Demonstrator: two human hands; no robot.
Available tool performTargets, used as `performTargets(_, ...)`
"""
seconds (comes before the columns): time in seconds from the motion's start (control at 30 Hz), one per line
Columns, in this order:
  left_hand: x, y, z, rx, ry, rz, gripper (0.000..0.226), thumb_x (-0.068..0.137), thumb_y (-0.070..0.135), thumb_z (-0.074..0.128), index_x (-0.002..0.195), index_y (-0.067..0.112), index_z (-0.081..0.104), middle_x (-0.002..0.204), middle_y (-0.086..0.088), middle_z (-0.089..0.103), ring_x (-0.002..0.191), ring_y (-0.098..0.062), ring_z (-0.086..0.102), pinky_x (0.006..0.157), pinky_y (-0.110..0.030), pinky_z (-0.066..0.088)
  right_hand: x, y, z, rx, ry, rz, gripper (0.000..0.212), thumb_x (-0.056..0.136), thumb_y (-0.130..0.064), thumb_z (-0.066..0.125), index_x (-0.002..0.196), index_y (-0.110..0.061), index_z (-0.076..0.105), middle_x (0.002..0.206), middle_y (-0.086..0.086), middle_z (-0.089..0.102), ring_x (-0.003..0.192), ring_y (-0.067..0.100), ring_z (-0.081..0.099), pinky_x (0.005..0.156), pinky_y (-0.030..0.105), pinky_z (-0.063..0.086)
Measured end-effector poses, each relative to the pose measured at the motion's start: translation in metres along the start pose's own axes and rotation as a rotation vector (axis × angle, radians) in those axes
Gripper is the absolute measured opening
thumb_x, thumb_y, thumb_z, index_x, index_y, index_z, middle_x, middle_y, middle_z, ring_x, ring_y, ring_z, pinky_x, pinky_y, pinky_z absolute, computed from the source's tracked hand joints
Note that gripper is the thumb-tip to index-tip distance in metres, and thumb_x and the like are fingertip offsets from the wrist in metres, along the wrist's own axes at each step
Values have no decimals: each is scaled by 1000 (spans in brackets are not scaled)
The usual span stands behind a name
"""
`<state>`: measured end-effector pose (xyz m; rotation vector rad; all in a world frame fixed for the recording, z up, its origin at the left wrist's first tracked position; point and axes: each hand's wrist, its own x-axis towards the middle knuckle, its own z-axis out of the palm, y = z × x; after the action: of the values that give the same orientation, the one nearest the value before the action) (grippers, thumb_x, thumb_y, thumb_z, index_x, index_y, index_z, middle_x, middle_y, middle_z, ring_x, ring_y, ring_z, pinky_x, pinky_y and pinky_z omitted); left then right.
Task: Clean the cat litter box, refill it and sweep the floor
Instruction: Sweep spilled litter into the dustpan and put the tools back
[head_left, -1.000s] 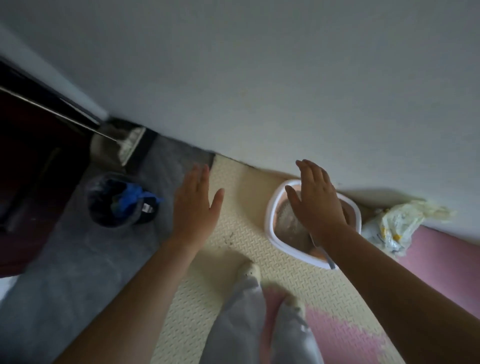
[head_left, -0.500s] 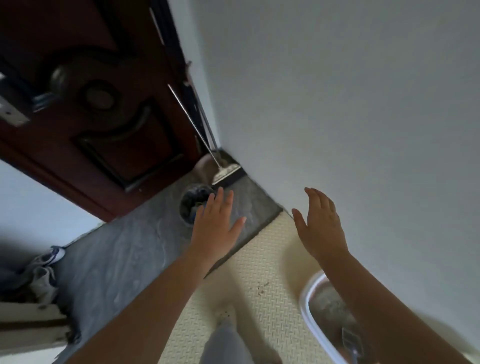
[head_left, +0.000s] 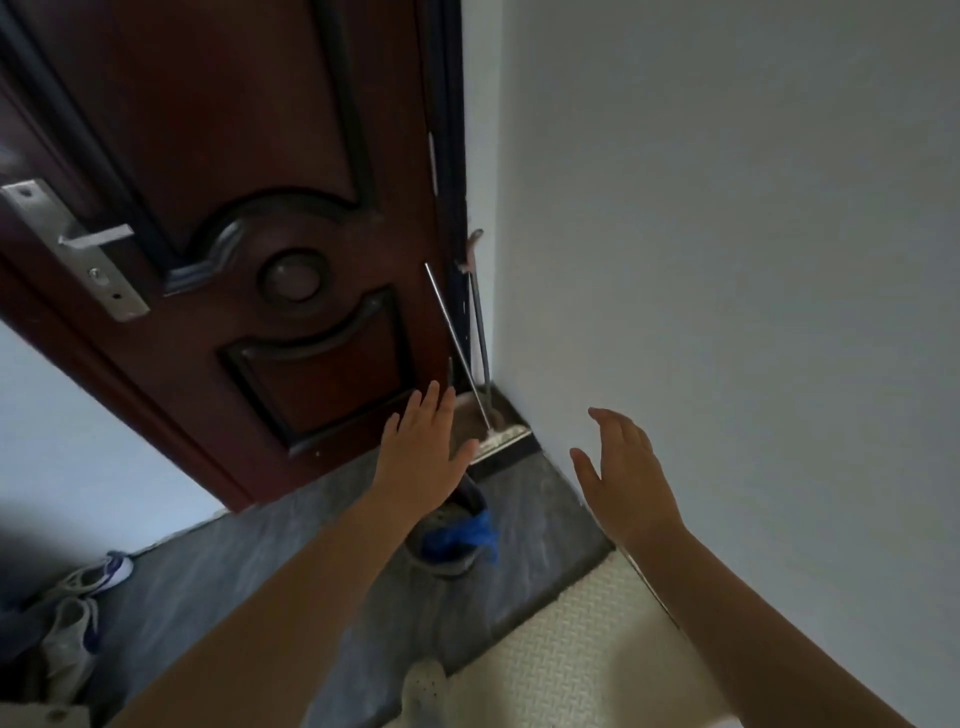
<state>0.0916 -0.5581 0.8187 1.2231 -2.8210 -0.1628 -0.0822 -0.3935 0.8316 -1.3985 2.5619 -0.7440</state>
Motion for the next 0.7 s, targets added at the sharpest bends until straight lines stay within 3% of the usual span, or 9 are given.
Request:
performTargets(0.3, 175, -108, -16, -170, -52, -47, 72, 96, 46, 40, 152, 14, 8, 159, -11, 8, 145, -28, 12, 113, -40, 24, 177, -65, 52, 4, -36, -20, 55, 95, -31, 50, 143, -12, 34, 145, 4, 39, 135, 20, 34, 111, 32, 31)
performTargets(0.7, 365, -135, 20, -413, -71, -168, 73, 96, 36, 49, 152, 16, 7, 159, -5, 9, 145, -21, 14, 115, -39, 24, 383, -54, 113, -12, -153, -113, 58, 95, -33, 51, 145, -14, 29, 149, 4, 32, 137, 20, 31, 112, 32, 29)
